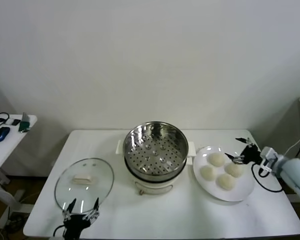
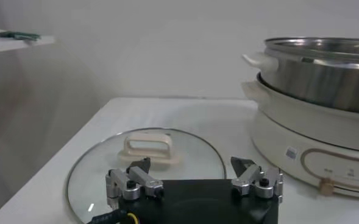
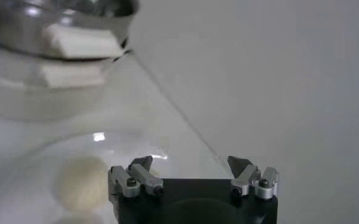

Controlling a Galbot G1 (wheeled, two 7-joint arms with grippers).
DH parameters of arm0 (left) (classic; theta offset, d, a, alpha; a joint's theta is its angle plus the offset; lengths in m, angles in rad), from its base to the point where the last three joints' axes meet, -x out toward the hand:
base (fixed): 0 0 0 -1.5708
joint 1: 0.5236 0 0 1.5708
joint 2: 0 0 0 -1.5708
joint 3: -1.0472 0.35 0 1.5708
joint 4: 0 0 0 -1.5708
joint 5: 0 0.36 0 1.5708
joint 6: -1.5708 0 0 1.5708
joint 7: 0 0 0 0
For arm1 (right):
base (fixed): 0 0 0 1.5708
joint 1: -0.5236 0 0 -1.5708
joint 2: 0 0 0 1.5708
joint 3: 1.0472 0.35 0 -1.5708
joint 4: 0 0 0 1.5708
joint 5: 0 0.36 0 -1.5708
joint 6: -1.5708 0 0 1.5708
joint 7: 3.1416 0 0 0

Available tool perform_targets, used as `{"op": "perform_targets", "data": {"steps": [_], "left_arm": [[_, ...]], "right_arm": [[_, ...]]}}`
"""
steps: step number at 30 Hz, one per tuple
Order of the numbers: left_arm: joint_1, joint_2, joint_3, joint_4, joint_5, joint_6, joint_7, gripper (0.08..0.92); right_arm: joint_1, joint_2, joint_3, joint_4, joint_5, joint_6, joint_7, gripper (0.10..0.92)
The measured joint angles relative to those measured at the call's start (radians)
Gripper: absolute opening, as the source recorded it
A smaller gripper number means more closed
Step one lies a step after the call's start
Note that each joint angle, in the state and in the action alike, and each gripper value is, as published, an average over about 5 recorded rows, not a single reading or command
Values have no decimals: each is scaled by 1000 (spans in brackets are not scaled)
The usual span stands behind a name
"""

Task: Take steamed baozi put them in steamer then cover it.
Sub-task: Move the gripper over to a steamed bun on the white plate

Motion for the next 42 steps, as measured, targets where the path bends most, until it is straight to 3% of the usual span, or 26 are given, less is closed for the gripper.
{"op": "perform_targets", "data": {"steps": [7,16,36,42], "left_arm": [[-1,-10,4,5,15,-9,1,823],[-4,-14,-8,17,19,-19,2,823],[-6,-23,-13,34,27,-21,4,823],[-7,-23,-12,34,27,-21,4,823]], "right_arm": [[454,27,-465,-166,-18,55,-202,823],[766,180,-881,-381,-33,75,-308,823],[765,481,-998,-743,-111,109,-363,817],[745,516,-979,-800,-129,122,-365,727]]}}
